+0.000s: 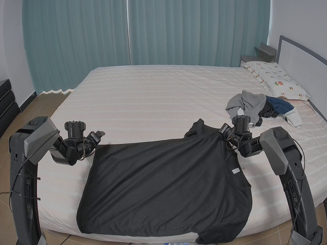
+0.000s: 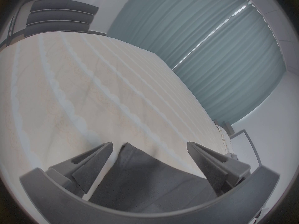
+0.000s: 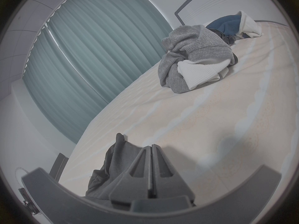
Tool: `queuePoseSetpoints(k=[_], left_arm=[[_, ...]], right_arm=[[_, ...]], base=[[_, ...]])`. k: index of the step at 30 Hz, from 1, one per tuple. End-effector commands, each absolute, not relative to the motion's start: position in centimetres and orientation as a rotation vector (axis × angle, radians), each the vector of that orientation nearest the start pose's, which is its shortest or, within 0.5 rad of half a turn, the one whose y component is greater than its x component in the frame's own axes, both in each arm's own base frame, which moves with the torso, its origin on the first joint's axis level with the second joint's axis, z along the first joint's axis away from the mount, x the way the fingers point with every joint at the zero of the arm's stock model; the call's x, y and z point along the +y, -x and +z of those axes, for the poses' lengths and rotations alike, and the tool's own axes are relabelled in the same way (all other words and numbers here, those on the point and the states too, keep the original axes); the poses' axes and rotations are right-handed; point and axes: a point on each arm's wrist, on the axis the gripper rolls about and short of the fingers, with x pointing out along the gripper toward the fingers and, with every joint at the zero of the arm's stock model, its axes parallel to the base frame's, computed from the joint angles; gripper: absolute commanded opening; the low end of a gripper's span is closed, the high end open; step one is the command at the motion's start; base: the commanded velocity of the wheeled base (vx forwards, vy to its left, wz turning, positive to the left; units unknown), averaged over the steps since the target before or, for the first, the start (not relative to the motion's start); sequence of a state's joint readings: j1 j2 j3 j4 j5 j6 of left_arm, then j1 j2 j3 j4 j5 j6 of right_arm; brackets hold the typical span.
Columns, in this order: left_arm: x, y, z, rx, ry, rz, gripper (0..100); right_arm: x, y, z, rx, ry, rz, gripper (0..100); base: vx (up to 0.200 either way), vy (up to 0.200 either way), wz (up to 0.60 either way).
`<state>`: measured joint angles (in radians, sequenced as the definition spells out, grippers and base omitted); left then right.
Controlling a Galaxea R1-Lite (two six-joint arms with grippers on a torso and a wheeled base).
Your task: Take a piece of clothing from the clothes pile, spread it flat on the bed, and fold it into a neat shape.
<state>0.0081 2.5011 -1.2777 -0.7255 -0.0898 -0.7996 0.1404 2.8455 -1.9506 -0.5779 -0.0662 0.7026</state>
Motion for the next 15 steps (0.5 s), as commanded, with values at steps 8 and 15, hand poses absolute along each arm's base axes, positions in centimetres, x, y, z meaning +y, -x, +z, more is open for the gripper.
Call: queuePoseSetpoints(k=[8, 15], left_arm=[[-0.9, -46.5, -2.7, 0.537, 0.738, 0.108, 100], [-0.8, -47.1, -2.8, 0.515, 0.730, 0.135, 100]], right_arm=[[7.7, -54.7, -3.5, 0.330, -0.665, -0.039, 0], [7.7, -54.7, -3.5, 0.330, -0.668, -0.039, 0]], base=[[0.000, 0.000, 0.00], [0.000, 0.000, 0.00]])
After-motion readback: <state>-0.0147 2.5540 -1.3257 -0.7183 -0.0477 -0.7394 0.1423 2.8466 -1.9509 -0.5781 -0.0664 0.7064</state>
